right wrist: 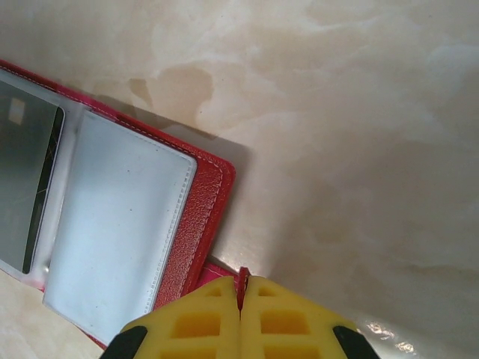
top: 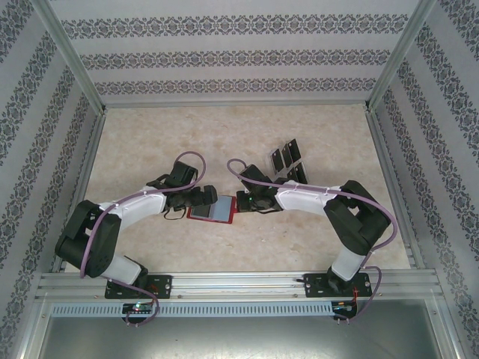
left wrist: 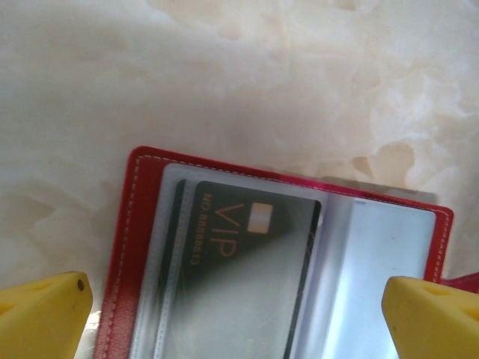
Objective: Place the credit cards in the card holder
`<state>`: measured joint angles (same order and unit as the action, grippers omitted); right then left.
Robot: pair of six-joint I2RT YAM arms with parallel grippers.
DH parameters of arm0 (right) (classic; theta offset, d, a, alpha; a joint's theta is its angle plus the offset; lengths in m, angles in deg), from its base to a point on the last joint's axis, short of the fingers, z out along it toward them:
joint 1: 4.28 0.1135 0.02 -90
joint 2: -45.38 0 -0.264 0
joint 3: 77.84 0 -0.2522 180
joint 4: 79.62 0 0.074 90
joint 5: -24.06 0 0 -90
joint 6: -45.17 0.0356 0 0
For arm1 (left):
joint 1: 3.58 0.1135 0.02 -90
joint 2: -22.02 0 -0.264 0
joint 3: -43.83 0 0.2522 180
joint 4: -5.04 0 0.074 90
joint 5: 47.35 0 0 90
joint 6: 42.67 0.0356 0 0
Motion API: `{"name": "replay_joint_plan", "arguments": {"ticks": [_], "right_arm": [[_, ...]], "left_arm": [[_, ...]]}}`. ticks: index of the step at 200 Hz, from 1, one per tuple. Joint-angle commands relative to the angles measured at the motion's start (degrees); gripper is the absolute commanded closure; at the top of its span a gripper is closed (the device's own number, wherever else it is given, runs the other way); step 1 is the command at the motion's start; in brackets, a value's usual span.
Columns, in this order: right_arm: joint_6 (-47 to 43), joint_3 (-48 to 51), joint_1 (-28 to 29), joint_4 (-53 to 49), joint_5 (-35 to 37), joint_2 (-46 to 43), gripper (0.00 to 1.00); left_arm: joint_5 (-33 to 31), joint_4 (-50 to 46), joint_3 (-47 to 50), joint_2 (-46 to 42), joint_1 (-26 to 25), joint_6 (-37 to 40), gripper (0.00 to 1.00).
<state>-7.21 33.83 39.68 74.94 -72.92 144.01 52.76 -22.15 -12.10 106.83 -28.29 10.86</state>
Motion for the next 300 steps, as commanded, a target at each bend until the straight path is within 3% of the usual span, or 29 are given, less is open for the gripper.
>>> {"name": "replay_joint_plan", "arguments": {"ticks": [1,77,129,176,247,300], "right_arm": [[0.48,0.28,-0.79,0.44,-0.83,-0.37,1.0],[0.1,-0.86,-1.23,0.24,-1.37,0.51,1.0],[-0.27,-1.5,-1.36,0.13,-1.4,1.01,1.0],[-0.81,-0.99,-2.08,0.41,-1.61,0.78,1.0],[-0.56,1.47,-4.31,1.42,-2.24,-1.02,1.0],[-0.19,2.92,-5.17,1.83,-2.58,-2.78,1.0]], "left_arm": [[-3.32,-0.03,0.99,-0.98,-0.48,-0.45,0.0],[4.43,6.93,2.35,1.4,-1.15,-0.94,0.0],[6.58,11.78,4.29,-3.53,-3.36,-3.83,0.0],[4.5,14.69,3.16,-9.12,-8.99,-8.63,0.0],[2.98,26.23,1.67,2.34,-15.49,-14.3,0.0],[0.48,28.44,2.62,1.51,-15.81,-15.87,0.0]]}}
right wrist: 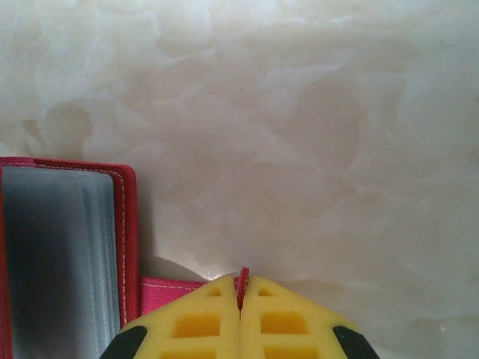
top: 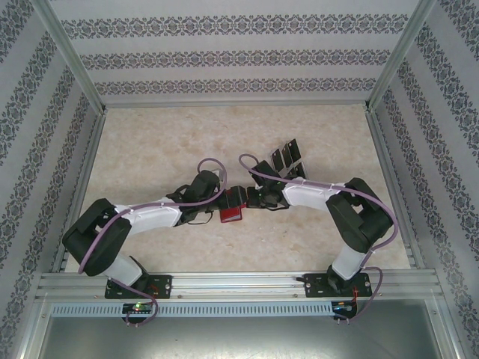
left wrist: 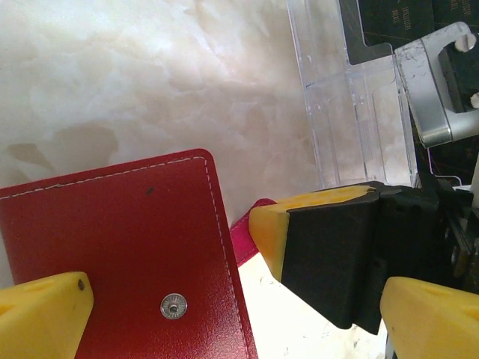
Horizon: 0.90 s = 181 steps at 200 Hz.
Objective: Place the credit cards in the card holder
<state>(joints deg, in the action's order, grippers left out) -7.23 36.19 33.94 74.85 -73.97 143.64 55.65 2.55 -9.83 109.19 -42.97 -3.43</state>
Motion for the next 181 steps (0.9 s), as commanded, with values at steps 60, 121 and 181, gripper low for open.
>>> {"name": "replay_joint_plan", "arguments": {"ticks": [60,121,181], "right_arm": [[-0.88,0.93,-0.08,1.23,-1.92,-3.03,1.0],[-1.64,1.65,-0.8,1.6,-2.81,-2.68,1.0],[-3.11,0.79,-1.19,1.19,-4.57,-1.74,1.0]], "left_arm": [[-11.59,-11.65,-3.46,-12.39,-0.15,3.06,0.0],[-22.47,-38.21,-9.23,-13.54,4.66,10.05,0.0],[-15.81,-36.14,-8.19,-6.29,6.09,18.31,0.0]]}}
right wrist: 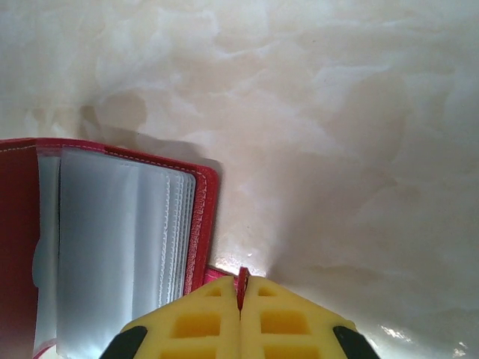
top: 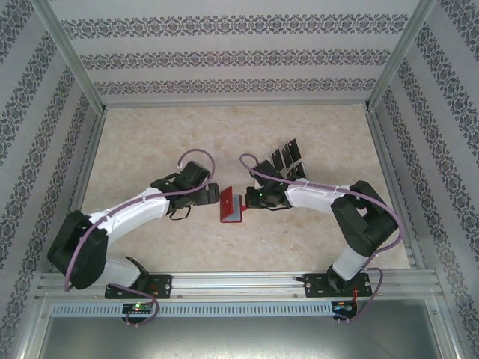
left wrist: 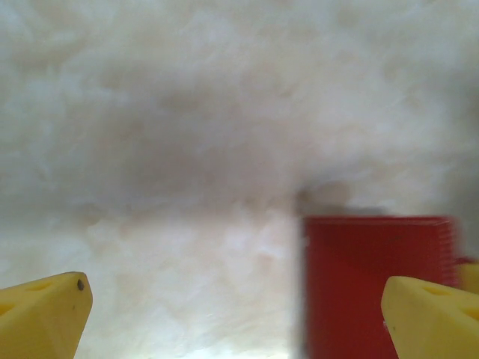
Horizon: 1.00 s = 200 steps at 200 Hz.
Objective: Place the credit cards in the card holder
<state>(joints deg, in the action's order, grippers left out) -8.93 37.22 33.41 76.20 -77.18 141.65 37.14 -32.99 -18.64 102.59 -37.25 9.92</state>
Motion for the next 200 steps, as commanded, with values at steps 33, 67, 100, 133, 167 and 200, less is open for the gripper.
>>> {"name": "replay_joint_plan", "arguments": {"ticks": [33,67,100,133,167,200], "right_arm": [[-1.73,-0.4,-0.78,-0.31,-1.56,0.24,1.0],[-2.16,-0.74,-0.96,-0.43,-1.94,0.35,1.0],[-2.67,-1.19,-1.27,-0.04,-3.56,0.24,1.0],[-3.03,-1.01,-1.14,0.84,-5.87,-0.28,1.0],[-2.9,-0.4,-1.04,1.04,-6.6,-1.51,1.0],[-2.84,0.18,-0.88,1.01,-6.44,-3.09,1.0]], "left_arm": [[5.99,5.5,2.35,0.05,0.36,5.33,0.0],[8.3,6.85,0.77,4.13,0.21,5.84,0.0],[8.36,5.25,-0.6,8.8,-0.65,6.21,0.0],[7.99,5.91,0.09,10.55,-2.23,5.47,0.0],[7.4,7.15,-0.89,12.2,-3.75,4.41,0.0],[5.96,4.07,-3.41,15.58,-5.65,4.13,0.0]]}}
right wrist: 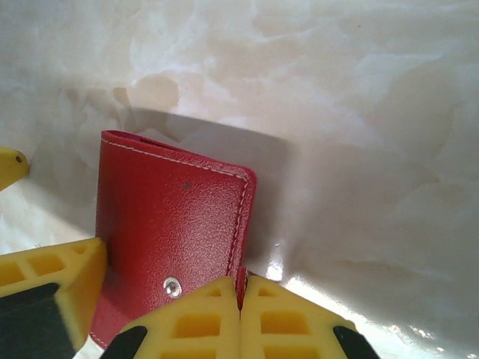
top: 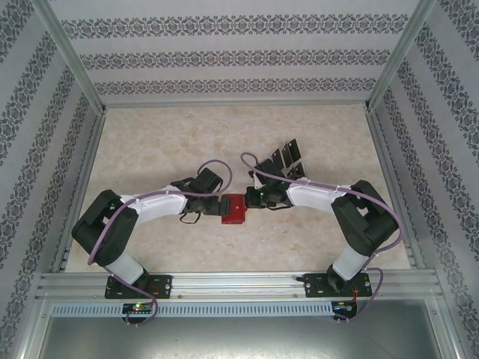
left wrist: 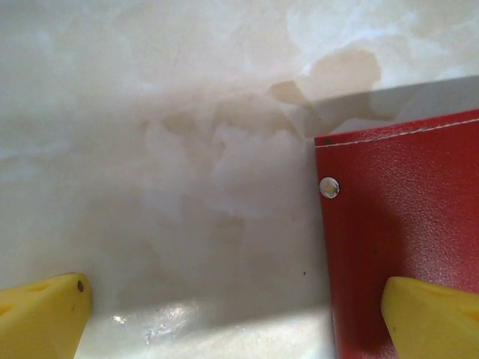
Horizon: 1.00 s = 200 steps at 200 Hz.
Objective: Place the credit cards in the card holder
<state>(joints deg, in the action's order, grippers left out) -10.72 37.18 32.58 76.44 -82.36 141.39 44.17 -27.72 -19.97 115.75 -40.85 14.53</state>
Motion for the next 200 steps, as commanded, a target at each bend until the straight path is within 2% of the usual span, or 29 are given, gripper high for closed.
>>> {"name": "replay_joint_plan", "arguments": {"ticks": [1,39,117,146,200], "right_arm": [[-0.97,0.23,0.0,0.81,-1.25,-2.88,1.0],[-0.79,0.51,1.13,1.02,-1.86,-3.54,1.0],[1.07,1.12,6.64,2.52,-1.0,-0.5,1.0],[1.53,1.82,7.42,3.18,-1.06,1.31,1.0],[1.77,3.56,7.88,3.36,-0.31,1.5,1.0]], "left_arm": [[-1.17,-1.42,-2.12,2.51,-2.11,-0.54,0.0],[-2.74,-4.81,-1.2,2.51,-4.09,-4.76,0.0],[-2.02,-0.89,10.02,-9.32,-8.31,-17.22,0.0],[-3.47,-1.22,9.45,-9.43,-8.54,-17.05,0.0],[-9.08,-7.62,5.2,-9.41,-6.84,-12.98,0.0]]}}
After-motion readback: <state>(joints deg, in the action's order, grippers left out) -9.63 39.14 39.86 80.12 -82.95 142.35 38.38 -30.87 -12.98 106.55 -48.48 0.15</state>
